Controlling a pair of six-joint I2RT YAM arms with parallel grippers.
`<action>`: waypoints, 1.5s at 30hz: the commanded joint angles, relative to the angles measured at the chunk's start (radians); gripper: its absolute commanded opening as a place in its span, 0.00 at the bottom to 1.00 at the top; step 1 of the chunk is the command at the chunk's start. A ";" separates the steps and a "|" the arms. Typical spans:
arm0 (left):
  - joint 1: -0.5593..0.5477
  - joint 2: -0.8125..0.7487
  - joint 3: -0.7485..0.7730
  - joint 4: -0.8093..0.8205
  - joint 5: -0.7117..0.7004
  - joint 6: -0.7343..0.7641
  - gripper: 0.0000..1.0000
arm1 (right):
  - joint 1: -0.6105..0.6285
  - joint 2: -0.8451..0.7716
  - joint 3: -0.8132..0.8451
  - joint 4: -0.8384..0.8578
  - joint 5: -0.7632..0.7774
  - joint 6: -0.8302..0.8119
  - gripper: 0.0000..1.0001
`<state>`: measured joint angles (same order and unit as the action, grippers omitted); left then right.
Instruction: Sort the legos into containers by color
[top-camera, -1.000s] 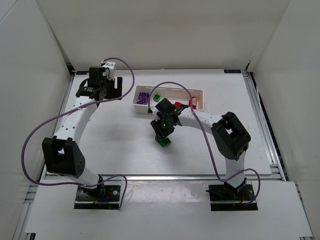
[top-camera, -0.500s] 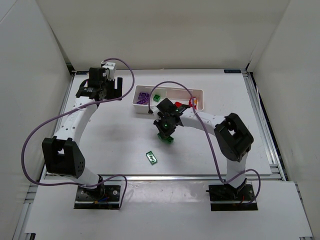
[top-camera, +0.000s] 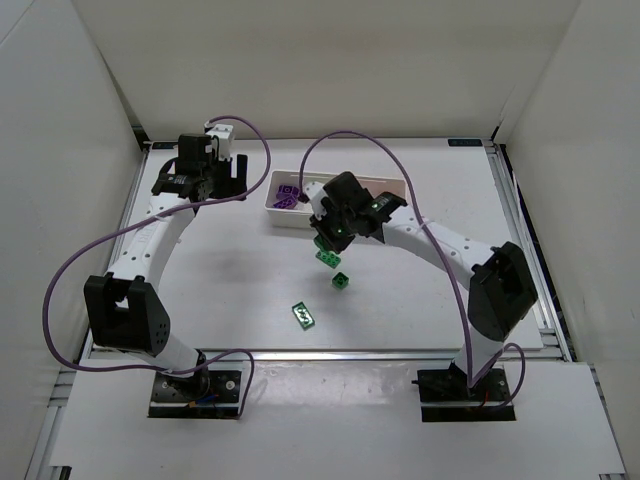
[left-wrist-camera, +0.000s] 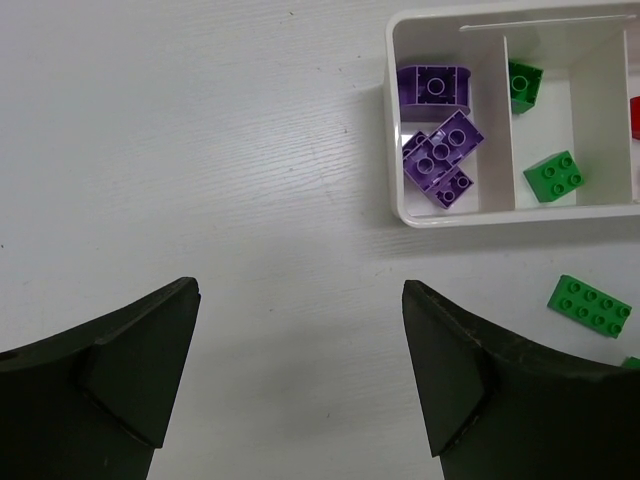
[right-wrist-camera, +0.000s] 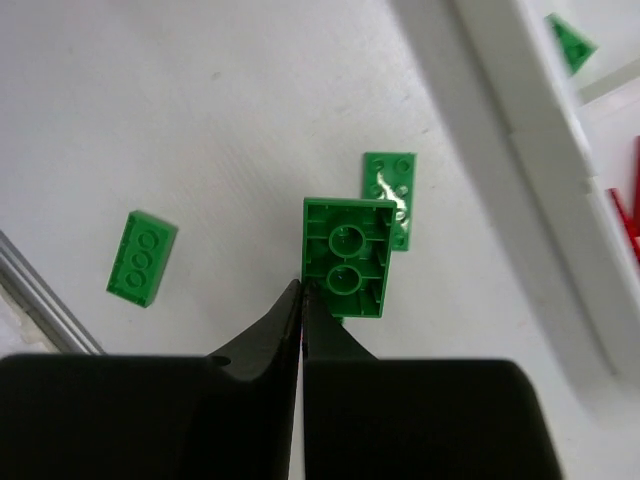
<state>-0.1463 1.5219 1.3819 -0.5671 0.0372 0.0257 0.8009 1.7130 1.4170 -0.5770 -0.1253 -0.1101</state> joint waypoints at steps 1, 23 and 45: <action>-0.004 -0.054 0.016 0.021 0.009 0.000 0.94 | -0.041 -0.009 0.089 0.028 0.046 -0.039 0.00; 0.014 -0.062 0.042 -0.097 0.228 0.057 0.99 | -0.244 0.583 0.777 0.017 -0.085 -0.022 0.00; -0.038 -0.026 -0.003 -0.486 0.857 0.827 0.99 | -0.290 0.373 0.622 -0.029 -0.109 -0.026 0.78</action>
<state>-0.1329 1.5108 1.3537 -0.8444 0.7105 0.4828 0.5491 2.2555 2.0487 -0.6117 -0.2470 -0.1379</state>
